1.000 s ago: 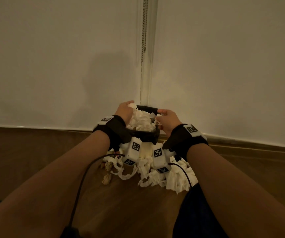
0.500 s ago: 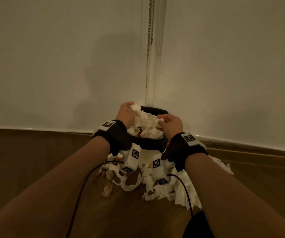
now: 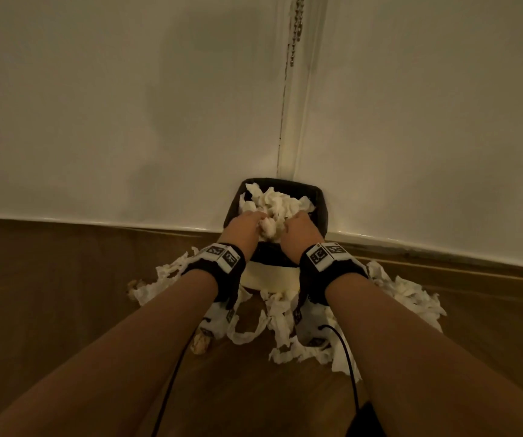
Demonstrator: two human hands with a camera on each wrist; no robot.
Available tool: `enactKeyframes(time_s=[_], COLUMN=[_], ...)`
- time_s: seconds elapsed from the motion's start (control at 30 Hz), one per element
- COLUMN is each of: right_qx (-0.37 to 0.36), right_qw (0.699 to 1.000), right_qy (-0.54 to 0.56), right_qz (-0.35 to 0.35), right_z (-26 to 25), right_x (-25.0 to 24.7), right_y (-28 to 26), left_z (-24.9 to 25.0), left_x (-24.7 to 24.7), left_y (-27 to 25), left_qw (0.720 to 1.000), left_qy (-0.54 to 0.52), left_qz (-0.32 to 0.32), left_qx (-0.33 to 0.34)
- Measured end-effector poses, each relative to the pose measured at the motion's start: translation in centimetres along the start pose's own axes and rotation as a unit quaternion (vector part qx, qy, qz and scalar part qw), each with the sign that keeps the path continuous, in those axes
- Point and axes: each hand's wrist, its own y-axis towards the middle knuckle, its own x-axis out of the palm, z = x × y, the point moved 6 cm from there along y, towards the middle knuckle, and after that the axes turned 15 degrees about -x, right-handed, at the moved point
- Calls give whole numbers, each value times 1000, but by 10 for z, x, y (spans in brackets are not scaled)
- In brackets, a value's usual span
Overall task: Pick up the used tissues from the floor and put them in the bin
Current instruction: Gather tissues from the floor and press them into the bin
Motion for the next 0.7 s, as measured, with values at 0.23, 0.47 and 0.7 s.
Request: enactKeyframes(time_s=[0.23,0.47,0.7], right_qx=[-65,-19,-46], right_qw=[977,938,904], right_qy=[-150,-256,-295], right_qz=[-134,-234,-305], right_z=[-5,8,30], right_x=[21,27,59], right_y=[0,27,32], left_z=[5,11,19], left_x=[4,5,27], left_y=[6,22,33], left_qw=[990,991,964], left_qy=[119,118,260], left_qz=[75,12,-51], left_qx=[4,-66,-24])
